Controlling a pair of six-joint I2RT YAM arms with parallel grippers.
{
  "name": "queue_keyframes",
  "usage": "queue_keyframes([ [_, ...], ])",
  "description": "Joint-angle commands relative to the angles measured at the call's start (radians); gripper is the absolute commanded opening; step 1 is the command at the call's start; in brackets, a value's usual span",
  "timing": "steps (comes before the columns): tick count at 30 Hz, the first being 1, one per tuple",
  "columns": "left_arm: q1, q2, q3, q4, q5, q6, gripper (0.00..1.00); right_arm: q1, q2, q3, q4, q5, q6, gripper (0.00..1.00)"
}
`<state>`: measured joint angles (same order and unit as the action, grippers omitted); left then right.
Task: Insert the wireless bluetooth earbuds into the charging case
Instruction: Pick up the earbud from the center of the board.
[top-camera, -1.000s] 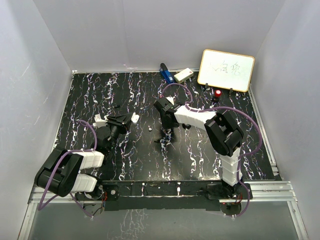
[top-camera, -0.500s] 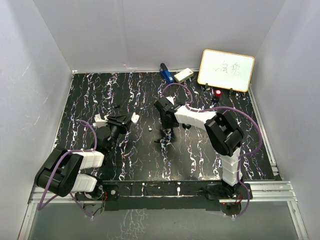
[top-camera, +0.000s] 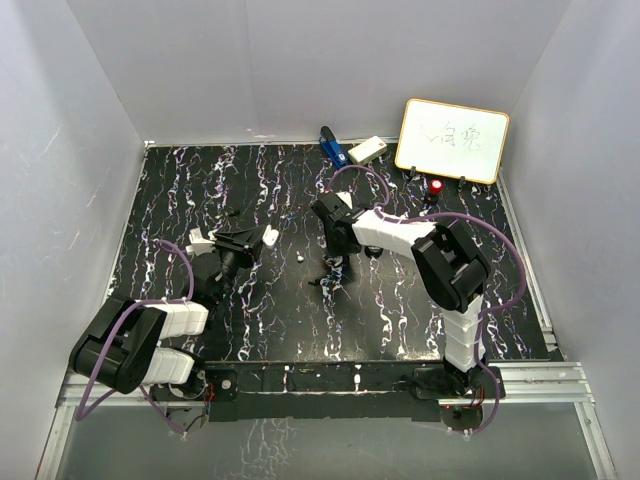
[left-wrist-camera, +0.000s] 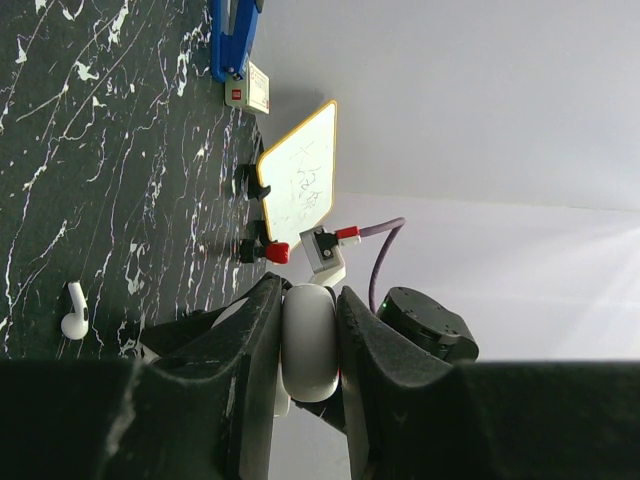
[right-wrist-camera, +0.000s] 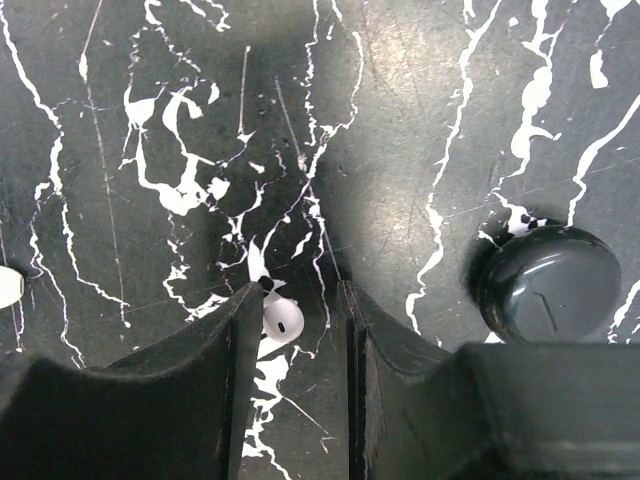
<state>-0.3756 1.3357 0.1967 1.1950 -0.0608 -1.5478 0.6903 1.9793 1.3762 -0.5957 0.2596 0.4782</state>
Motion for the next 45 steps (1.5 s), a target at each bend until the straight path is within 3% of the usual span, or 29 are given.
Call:
queue_keyframes([
  [1,0.004,-0.009,0.025,0.017,0.012,0.006,0.00,-0.019,-0.018,-0.028,-0.018,0.028,-0.001,0.33],
  [38,0.004,-0.006,0.027,0.017,0.018,0.008,0.00,-0.021,-0.062,-0.047,-0.003,-0.006,-0.003,0.33],
  [42,0.004,-0.001,0.024,0.019,0.019,0.007,0.00,-0.019,-0.070,-0.049,0.007,-0.022,-0.013,0.41],
  [45,0.004,0.000,0.026,0.019,0.019,0.008,0.00,-0.013,-0.070,-0.050,0.015,-0.026,-0.028,0.52],
])
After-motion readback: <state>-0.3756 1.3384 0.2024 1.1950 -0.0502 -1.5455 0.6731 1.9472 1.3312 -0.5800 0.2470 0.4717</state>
